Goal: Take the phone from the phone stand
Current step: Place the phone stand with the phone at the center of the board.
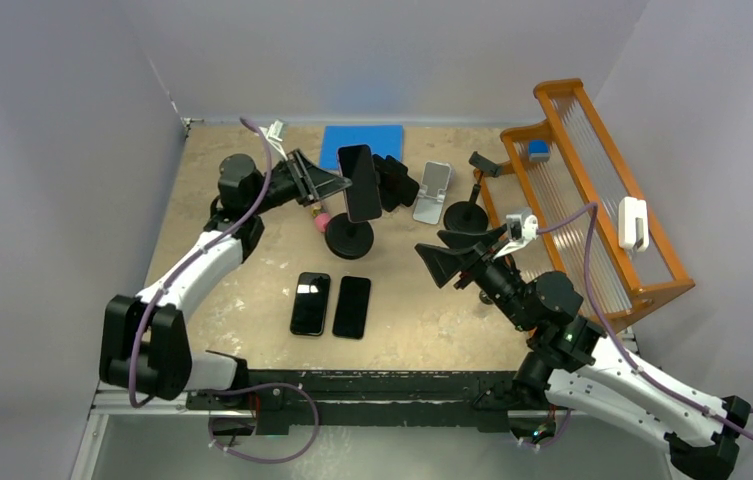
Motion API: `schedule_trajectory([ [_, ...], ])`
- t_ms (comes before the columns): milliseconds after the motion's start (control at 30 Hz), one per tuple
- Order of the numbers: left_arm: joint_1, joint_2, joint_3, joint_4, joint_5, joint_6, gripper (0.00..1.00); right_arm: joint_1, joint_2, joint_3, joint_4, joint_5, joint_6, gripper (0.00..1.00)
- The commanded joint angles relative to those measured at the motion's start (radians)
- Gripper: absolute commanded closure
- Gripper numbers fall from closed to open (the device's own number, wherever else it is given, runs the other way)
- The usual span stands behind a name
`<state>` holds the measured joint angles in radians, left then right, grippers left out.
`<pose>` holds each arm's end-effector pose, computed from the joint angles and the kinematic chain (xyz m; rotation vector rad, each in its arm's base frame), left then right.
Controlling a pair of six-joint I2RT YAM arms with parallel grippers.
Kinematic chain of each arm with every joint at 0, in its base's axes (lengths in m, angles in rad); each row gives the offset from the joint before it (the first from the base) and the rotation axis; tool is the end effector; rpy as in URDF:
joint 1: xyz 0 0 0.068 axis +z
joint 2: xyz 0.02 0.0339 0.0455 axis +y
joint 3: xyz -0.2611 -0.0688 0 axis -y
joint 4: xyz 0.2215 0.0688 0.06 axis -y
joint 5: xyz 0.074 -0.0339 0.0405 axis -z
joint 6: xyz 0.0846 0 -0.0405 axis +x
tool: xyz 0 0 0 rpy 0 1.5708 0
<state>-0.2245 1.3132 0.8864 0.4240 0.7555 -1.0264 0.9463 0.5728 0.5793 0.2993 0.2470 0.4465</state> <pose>0.2947 -0.1268 0.3285 -0.0437 1.8076 -1.5225 0.1165 0.1262 0.3634 -0.1104 1.3415 1.0351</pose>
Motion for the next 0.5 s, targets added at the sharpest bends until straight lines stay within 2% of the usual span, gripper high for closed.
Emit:
schedule_trajectory([
  [0,-0.020,0.048,0.093,0.256,0.005,-0.025,1.00,0.002,-0.010,0.025,0.020,0.048,0.012,0.32],
  [467,-0.049,0.251,0.050,0.502,0.042,-0.135,1.00,0.002,0.011,-0.004,0.051,0.051,0.033,0.33],
])
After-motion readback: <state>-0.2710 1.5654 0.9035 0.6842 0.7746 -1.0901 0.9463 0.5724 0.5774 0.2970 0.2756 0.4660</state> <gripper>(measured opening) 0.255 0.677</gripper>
